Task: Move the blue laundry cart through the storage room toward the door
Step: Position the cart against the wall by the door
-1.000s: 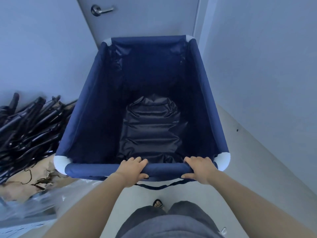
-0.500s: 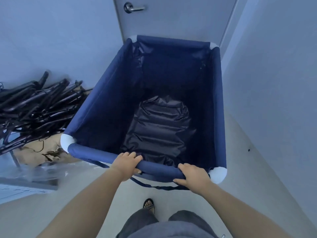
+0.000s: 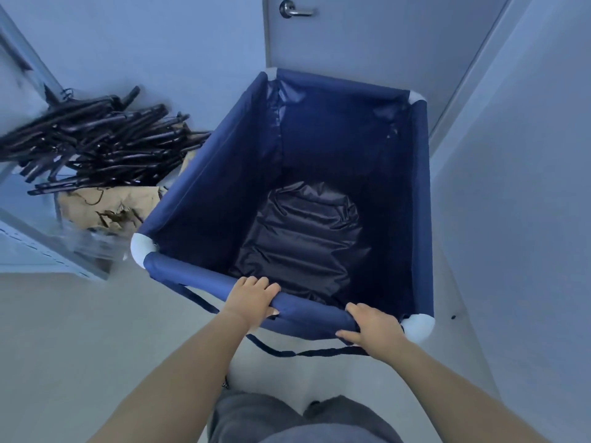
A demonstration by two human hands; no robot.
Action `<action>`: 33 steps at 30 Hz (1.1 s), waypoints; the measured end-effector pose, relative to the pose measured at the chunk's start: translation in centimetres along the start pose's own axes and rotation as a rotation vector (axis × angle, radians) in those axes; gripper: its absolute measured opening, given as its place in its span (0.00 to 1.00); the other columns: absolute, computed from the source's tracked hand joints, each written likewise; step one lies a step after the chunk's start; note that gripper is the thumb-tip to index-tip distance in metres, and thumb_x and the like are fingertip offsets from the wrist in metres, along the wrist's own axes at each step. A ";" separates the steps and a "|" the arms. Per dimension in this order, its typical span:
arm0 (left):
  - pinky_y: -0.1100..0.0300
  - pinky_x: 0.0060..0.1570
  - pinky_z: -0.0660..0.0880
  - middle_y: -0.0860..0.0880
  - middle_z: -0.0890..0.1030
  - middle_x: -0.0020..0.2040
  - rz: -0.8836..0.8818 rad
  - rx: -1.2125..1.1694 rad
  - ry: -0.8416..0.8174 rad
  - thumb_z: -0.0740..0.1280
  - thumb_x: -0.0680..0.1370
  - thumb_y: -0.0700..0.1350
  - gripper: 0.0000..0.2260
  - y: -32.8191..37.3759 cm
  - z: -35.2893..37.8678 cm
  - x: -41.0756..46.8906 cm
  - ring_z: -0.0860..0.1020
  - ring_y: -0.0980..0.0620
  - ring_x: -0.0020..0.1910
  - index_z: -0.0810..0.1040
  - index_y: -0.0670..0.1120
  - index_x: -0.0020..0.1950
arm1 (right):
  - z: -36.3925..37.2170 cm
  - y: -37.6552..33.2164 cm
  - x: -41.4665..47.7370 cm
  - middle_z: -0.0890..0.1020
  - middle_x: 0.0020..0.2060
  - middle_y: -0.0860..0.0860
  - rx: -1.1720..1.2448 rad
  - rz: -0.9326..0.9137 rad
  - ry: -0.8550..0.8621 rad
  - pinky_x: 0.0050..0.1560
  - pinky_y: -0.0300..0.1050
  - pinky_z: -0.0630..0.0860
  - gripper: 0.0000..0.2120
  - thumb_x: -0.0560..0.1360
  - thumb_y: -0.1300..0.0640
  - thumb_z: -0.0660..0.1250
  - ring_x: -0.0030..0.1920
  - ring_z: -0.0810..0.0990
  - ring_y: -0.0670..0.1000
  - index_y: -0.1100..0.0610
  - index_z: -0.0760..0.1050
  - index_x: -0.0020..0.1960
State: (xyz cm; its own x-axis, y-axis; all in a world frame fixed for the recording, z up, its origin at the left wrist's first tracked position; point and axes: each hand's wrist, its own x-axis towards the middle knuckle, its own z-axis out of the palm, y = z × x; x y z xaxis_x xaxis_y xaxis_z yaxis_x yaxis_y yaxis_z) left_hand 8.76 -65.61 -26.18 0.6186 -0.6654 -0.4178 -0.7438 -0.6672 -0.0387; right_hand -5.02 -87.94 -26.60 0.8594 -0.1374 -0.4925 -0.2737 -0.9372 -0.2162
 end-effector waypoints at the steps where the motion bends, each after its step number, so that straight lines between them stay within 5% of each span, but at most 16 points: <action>1: 0.53 0.65 0.63 0.47 0.71 0.64 -0.010 -0.007 -0.003 0.56 0.80 0.56 0.21 1.2 0.2 -0.4 0.69 0.44 0.63 0.62 0.49 0.70 | 0.1 0.7 -0.7 0.76 0.52 0.50 -0.015 -0.004 -0.001 0.46 0.49 0.74 0.19 0.75 0.38 0.60 0.49 0.77 0.53 0.52 0.66 0.55; 6: 0.52 0.67 0.62 0.48 0.71 0.65 -0.020 -0.088 -0.060 0.57 0.79 0.57 0.21 4.4 1.0 -2.2 0.69 0.45 0.64 0.62 0.50 0.70 | 1.4 3.2 -3.6 0.76 0.52 0.50 -0.056 -0.036 0.030 0.46 0.48 0.72 0.19 0.75 0.37 0.59 0.48 0.77 0.53 0.52 0.66 0.55; 13: 0.39 0.73 0.49 0.50 0.68 0.66 -0.226 -0.181 -0.098 0.55 0.79 0.60 0.21 4.9 2.9 -6.6 0.64 0.49 0.69 0.61 0.54 0.70 | 3.5 2.3 -6.0 0.75 0.56 0.51 -0.052 -0.006 0.056 0.52 0.50 0.69 0.21 0.75 0.39 0.61 0.53 0.76 0.54 0.52 0.66 0.60; 19: 0.41 0.73 0.51 0.48 0.69 0.66 -0.260 -0.186 -0.079 0.55 0.80 0.58 0.21 7.4 4.7 -10.6 0.64 0.49 0.69 0.60 0.53 0.71 | 8.1 -1.1 -9.8 0.69 0.64 0.48 -0.105 -0.094 0.210 0.64 0.56 0.61 0.27 0.79 0.43 0.56 0.61 0.69 0.55 0.43 0.51 0.74; 33: 0.54 0.63 0.64 0.49 0.73 0.62 -0.179 -0.252 -0.123 0.54 0.79 0.61 0.22 12.2 10.4 -24.6 0.70 0.47 0.62 0.62 0.54 0.70 | 15.0 -0.8 -21.3 0.69 0.61 0.46 -0.088 -0.152 0.148 0.63 0.51 0.59 0.19 0.80 0.45 0.54 0.58 0.68 0.52 0.43 0.59 0.70</action>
State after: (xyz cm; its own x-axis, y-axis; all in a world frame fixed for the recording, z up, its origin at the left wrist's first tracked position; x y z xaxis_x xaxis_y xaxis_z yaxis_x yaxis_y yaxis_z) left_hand -18.15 -53.90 -25.81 0.6872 -0.4949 -0.5318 -0.5307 -0.8419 0.0978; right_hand -29.57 -79.49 -28.58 0.9435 -0.0319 -0.3297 -0.1033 -0.9740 -0.2014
